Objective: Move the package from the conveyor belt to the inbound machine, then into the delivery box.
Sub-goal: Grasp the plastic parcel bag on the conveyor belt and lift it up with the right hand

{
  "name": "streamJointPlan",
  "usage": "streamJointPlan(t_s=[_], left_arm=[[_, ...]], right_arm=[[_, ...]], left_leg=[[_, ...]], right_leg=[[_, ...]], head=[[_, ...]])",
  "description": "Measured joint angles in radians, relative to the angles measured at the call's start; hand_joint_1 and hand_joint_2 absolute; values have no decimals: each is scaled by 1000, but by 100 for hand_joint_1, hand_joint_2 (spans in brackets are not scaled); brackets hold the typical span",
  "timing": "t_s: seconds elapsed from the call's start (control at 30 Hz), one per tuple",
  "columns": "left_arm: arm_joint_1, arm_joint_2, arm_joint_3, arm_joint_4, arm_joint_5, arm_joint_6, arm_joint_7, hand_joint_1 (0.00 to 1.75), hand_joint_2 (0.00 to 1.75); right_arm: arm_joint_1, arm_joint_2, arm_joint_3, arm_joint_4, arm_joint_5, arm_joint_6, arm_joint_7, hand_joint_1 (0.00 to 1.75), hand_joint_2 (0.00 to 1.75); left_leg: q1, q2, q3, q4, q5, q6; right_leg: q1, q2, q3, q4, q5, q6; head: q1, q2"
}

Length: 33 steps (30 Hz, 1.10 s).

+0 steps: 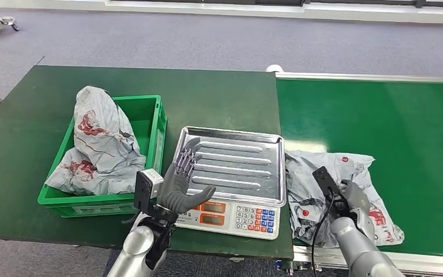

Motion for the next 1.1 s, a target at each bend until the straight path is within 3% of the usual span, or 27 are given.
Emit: streamJointPlan(t_s=[0.1,0.17,0.47,0.73,1.1], left_arm=[[14,1,8,-9,-15,7,-8,0,175],[20,1,15,-12,-29,10,-13,0,175],[23,-8,32,-19,-56,9,-17,0,175],[23,-8,39,-19,-57,8,-20,0,175],[32,-11,54,-24,-58,4,-36,0,175]], right_arm=[[14,6,-19,-60,-27,-100,-111,175,175],[29,14,-24,-133,-27,-119,-138,175,175],[110,66,2,-436,27,-96,-98,175,175],[173,77,31,-589,-13,-114,-161,175,175],[226,90,122,-890,-2,-70,-159,175,175]], left_leg=[[0,0,-2,0,0,0],[0,0,-2,0,0,0],[0,0,-5,0,0,0],[0,-1,-6,0,0,0],[0,0,-8,0,0,0]], right_leg=[[0,0,-2,0,0,0],[0,0,-2,0,0,0],[0,0,-6,0,0,0],[0,0,-6,0,0,0],[0,0,-8,0,0,0]], head=[[0,0],[0,0],[0,0],[0,0],[0,0]])
